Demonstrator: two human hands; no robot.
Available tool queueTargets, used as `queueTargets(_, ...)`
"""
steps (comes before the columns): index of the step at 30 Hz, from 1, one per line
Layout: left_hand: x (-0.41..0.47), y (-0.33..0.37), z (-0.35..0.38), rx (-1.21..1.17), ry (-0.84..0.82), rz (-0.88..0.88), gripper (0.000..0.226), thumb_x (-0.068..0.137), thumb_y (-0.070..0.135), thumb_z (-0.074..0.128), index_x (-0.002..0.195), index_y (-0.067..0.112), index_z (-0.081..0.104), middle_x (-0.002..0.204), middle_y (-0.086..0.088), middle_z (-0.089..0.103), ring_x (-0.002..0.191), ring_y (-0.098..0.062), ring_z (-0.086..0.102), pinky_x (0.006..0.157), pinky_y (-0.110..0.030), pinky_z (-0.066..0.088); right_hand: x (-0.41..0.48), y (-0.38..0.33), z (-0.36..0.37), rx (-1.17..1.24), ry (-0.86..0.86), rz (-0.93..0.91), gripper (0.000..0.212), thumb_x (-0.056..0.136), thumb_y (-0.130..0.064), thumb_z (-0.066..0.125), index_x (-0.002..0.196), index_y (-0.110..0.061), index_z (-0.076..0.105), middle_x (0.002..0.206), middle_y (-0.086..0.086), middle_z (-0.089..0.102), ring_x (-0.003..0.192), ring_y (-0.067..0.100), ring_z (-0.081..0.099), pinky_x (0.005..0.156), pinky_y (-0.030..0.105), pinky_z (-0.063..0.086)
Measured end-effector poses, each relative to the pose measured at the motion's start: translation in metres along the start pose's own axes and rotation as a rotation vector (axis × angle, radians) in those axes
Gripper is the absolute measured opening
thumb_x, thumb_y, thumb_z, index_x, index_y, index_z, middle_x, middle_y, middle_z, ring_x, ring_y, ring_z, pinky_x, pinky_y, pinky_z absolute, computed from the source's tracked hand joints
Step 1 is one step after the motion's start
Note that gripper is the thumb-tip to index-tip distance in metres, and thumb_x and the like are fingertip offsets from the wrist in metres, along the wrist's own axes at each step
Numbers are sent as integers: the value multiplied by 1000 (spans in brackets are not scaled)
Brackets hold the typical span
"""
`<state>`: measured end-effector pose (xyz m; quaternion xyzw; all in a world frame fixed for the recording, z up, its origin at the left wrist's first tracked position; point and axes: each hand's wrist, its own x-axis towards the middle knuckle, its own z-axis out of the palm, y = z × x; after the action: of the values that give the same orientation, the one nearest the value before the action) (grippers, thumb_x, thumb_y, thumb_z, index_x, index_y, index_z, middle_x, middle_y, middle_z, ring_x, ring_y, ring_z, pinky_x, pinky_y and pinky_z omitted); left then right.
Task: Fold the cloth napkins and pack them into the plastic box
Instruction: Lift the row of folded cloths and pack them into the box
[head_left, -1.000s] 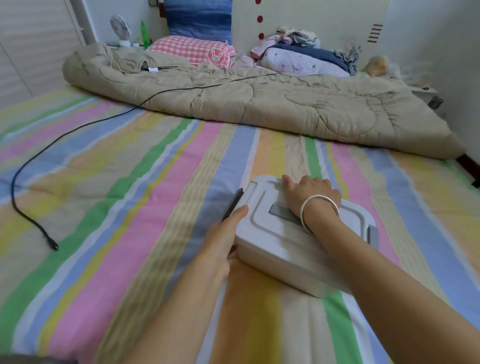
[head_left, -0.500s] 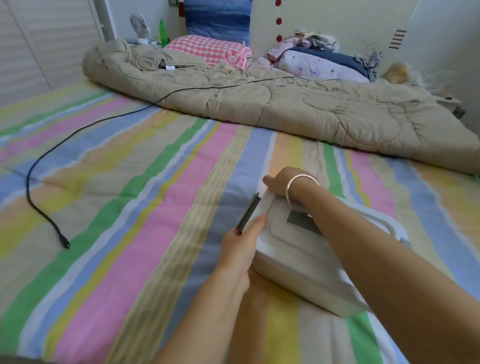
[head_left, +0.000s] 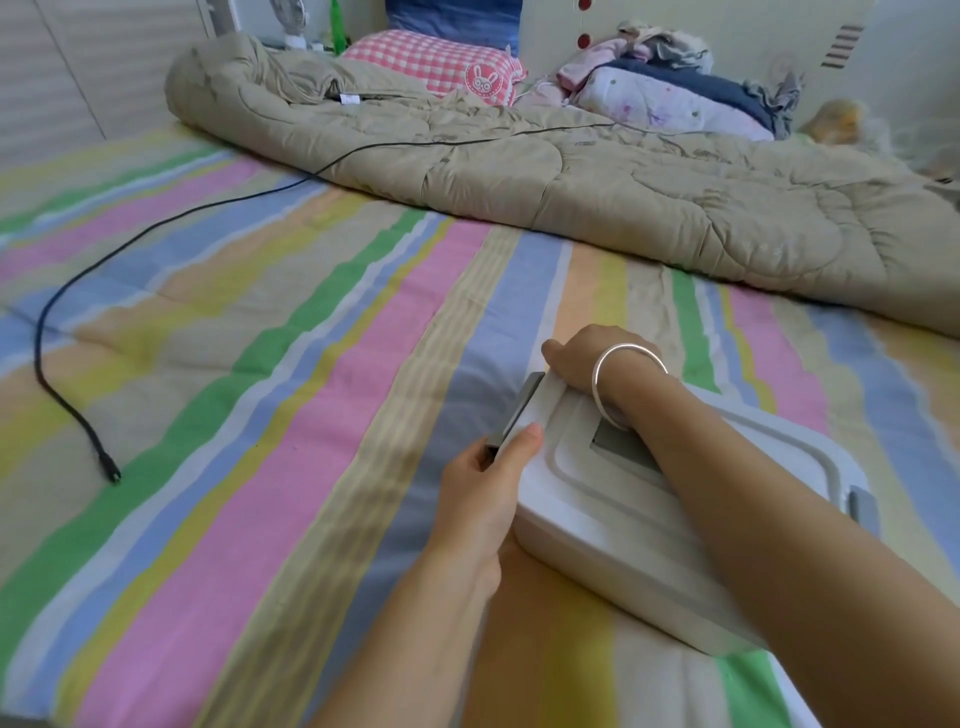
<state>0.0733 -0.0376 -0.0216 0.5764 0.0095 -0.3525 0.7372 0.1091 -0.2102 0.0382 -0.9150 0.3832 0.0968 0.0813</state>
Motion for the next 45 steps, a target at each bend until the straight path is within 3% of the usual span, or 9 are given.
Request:
queueTargets(9,2,4,-1,-39,-13,-50,12,87,30,75,88,18,74,92,-6,77,77,-20,70,62,-26,54,4,-3,3,43,-17,37,35,93,-51,40,98,-18,51,85,2,51,87,30,52,74,32,36)
queueTargets(18,1,-7,-12,28,-14,70,13,94,27,67,101,18,72,98,-7,76,91,-22,69,82,-41,53,-4,-8,9,-49,98,-35,41,94,-47,34,101,-20,65,93,3,60,78,28,52,69,31,35)
queueTargets(22,2,-10,-11,71,-34,182,16,94,26,67,110,23,70,84,11,74,82,-9,67,66,-18,47,-1,-5,8,-12,57,-20,51,99,-51,28,117,-19,63,117,6,63,95,31,54,79,33,37)
queueTargets(27,1,-6,-13,171,-124,320,42,95,19,66,132,37,58,84,38,58,64,13,56,66,-1,39,4,1,9,88,35,17,54,101,-53,26,122,-18,61,125,9,61,112,32,56,83,35,35)
queueTargets(29,1,-3,-15,219,-134,347,40,96,19,65,132,35,60,50,28,48,50,3,43,57,-4,35,5,1,10,100,50,23,53,102,-51,26,121,-17,62,125,10,62,113,33,57,83,34,35)
queueTargets(32,6,0,-16,321,-123,387,40,94,26,67,132,39,60,52,15,21,52,-7,23,52,-13,27,10,6,11,121,77,14,49,102,-48,26,115,-18,64,119,9,64,104,32,58,84,34,38)
queueTargets(37,13,0,-14,399,-97,439,36,89,35,71,116,55,62,65,9,40,61,-12,32,64,-26,36,0,7,7,186,228,-43,42,99,-52,37,115,-19,58,114,5,63,101,28,52,80,34,39)
queueTargets(41,13,-3,-14,433,-44,485,33,82,43,65,111,59,63,70,7,46,61,-13,36,63,-28,37,-50,30,2,174,426,-130,38,96,-46,45,128,-26,50,138,3,47,133,29,33,112,41,23)
queueTargets(45,10,0,-7,593,81,564,35,94,26,67,128,36,65,60,17,59,49,-3,45,56,-22,38,-131,96,23,60,348,224,60,90,-64,38,142,-33,35,159,8,16,144,44,8,115,60,4)
